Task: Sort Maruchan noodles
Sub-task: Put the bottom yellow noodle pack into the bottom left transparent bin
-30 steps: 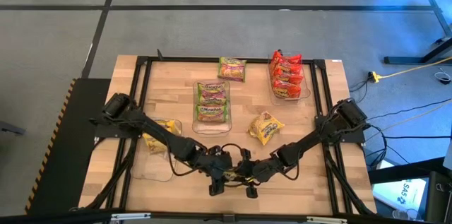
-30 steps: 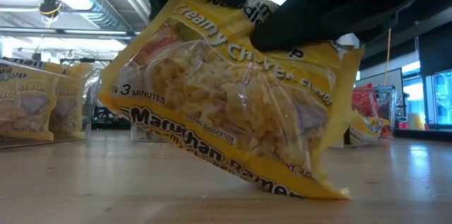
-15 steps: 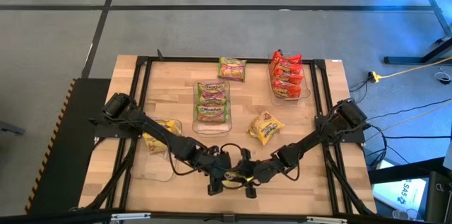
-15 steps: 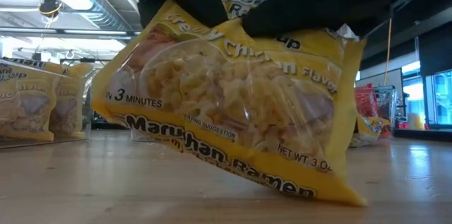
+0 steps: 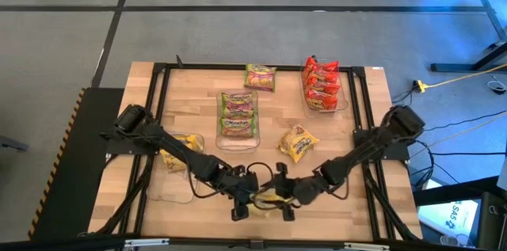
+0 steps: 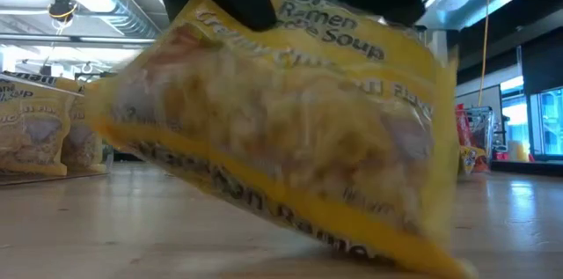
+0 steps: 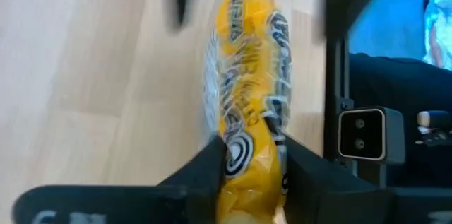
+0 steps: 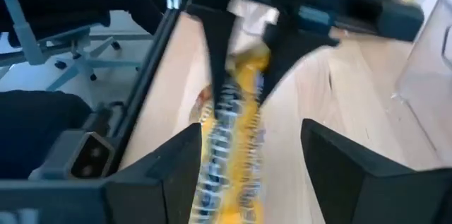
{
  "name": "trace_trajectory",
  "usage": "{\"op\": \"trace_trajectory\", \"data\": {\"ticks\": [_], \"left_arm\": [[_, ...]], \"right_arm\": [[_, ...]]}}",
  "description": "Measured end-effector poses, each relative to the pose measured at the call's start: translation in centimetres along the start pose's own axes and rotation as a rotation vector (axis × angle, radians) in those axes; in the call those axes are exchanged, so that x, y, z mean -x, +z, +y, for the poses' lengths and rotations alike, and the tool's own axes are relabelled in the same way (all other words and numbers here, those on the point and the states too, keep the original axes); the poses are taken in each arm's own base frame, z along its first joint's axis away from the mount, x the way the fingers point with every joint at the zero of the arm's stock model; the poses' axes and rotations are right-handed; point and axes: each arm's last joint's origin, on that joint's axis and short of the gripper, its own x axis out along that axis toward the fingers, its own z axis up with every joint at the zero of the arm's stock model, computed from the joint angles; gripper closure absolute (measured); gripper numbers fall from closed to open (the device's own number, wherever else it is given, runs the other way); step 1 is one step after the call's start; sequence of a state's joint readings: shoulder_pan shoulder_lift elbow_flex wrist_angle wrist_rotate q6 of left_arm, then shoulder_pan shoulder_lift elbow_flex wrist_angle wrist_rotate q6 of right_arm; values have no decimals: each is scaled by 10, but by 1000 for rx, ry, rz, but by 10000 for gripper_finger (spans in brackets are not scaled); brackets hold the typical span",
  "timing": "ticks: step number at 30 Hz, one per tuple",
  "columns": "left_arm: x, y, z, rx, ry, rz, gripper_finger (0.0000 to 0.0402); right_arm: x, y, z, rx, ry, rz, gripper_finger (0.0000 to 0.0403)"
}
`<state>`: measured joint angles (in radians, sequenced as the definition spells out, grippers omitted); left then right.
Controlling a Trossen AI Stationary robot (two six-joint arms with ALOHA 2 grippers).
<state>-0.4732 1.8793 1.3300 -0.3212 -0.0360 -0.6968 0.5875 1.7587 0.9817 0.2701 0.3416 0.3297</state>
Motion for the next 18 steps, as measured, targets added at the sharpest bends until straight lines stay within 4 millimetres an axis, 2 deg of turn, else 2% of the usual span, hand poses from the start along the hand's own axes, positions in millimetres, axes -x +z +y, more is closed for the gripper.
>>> {"op": "trace_trajectory", "data": {"ticks": [7,11,18], "left_arm": [[0,0,0,0,1,-3,337],[0,0,0,-4,2,-1,355],[5,-2,-4,-11,-8,-4,359]], "right_arm": [[23,-5,17,123,-134,19,205],[31,-1,20,126,-133,6,218],[40,-2,28,144,-123,7,232]]}}
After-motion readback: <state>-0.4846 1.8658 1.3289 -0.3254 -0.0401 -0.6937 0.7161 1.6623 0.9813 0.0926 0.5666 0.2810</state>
